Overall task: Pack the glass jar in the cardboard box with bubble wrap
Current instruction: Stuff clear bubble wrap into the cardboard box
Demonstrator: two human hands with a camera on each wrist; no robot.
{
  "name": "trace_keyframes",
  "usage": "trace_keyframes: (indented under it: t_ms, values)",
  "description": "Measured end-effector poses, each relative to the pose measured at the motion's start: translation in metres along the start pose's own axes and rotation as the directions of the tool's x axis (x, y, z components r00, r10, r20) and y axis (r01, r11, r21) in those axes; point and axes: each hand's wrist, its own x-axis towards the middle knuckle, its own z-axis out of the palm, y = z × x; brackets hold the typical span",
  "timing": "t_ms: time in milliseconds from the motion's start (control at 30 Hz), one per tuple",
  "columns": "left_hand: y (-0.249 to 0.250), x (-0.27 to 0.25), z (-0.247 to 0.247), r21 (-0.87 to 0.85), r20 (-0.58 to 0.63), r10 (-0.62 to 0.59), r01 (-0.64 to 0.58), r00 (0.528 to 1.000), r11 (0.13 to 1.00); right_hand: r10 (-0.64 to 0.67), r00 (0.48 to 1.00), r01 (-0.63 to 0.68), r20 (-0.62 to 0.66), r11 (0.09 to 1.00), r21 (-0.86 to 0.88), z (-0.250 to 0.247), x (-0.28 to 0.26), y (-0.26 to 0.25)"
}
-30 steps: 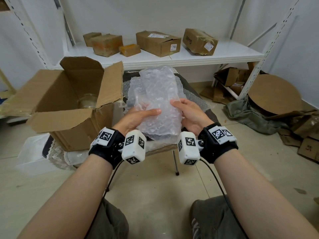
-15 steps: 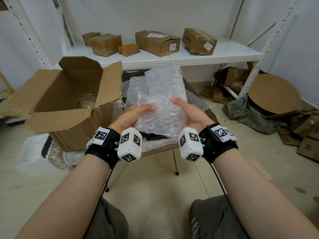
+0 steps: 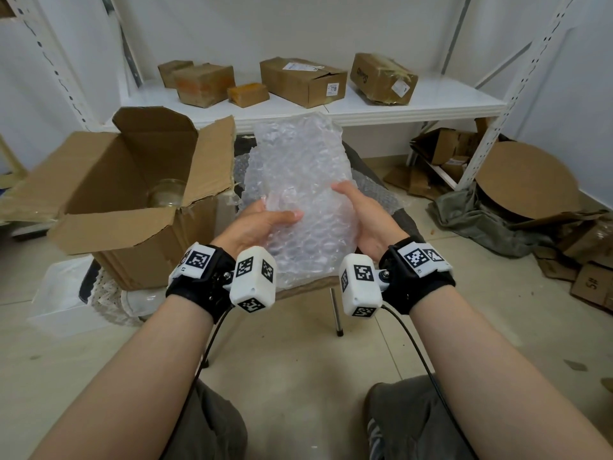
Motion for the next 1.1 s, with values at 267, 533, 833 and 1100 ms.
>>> trace_keyframes:
  t_ms: [267,533,833,1100]
  values:
    - [0.001,0.004,-0.006,-0.079,-0.007,0.015,-0.015,1.000,0.997,-0.022,0.989,0.023,-0.146,1.000,0.006,-0.005,0.000,-0.005]
    - [0.001,-0.002,0.007,0.063,-0.260,0.289,-0.282,0.921,0.957,-0.183,0.969,0.183,-0.168,0.983,-0.013,-0.007,-0.002,-0.001]
    - [0.001,0.000,0.007,0.068,-0.236,0.307,-0.300,0.922,0.952,-0.207,0.944,0.182,-0.257,0.976,-0.118,-0.004,0.005,0.005]
    - [0.007,-0.005,0.002,0.137,-0.068,0.272,-0.261,0.960,0.956,-0.333,0.938,0.313,-0.096,0.933,-0.176,-0.014,0.007,0.003]
